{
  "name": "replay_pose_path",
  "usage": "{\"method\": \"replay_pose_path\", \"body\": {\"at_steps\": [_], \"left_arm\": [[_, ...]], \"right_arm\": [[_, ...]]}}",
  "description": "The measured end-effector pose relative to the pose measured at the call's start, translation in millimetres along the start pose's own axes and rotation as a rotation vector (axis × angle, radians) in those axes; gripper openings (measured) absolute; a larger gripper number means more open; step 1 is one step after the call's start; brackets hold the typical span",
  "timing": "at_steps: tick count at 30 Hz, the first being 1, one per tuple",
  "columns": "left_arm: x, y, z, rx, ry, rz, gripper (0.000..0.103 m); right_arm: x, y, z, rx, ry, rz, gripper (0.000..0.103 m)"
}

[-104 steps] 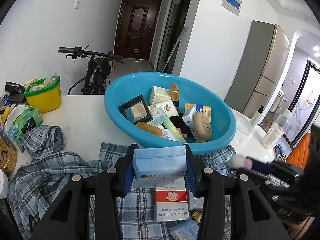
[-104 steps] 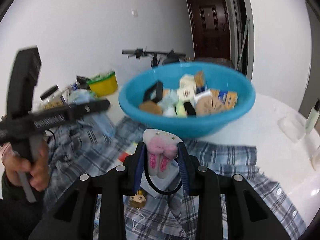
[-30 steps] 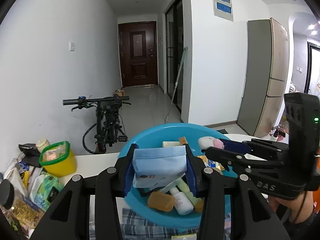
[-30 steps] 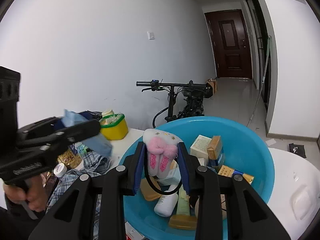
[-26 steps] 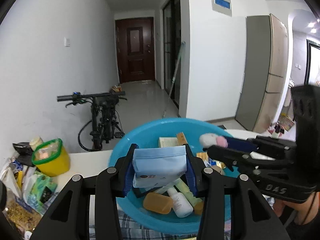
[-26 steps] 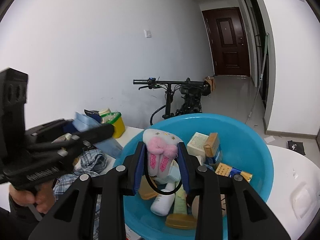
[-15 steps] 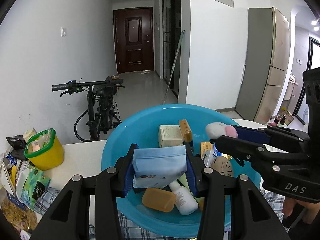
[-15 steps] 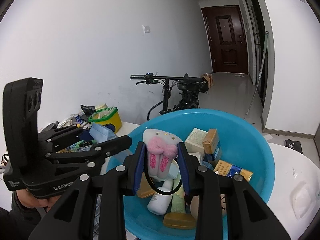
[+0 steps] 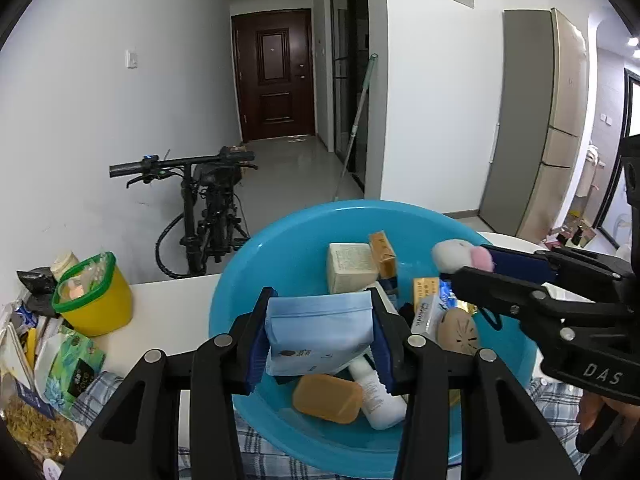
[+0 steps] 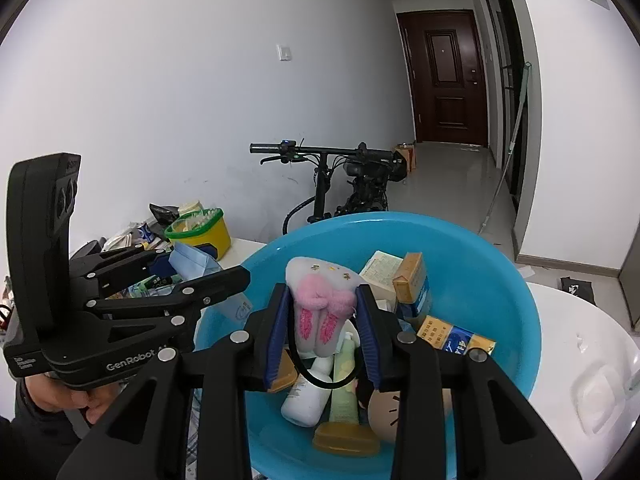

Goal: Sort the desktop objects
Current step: 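Lower the blue pouch into the basin and open the left tool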

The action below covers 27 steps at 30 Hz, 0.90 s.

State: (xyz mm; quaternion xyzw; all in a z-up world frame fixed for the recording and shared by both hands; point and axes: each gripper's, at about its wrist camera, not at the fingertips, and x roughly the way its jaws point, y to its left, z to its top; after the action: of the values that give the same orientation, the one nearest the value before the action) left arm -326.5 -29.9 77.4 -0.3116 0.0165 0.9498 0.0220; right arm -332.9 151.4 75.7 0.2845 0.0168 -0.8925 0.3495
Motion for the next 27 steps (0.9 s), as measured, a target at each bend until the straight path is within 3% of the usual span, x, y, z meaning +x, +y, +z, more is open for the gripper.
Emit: {"method": "replay_pose_path", "body": {"at_steps": [27], "left_arm": [[-2.6,-2.2,1.4,-0.022,0.008,-0.03,0.046]], "right_arm": [[-1.6,-3.0,0.3,0.0,-0.005,-0.05,0.032]]}}
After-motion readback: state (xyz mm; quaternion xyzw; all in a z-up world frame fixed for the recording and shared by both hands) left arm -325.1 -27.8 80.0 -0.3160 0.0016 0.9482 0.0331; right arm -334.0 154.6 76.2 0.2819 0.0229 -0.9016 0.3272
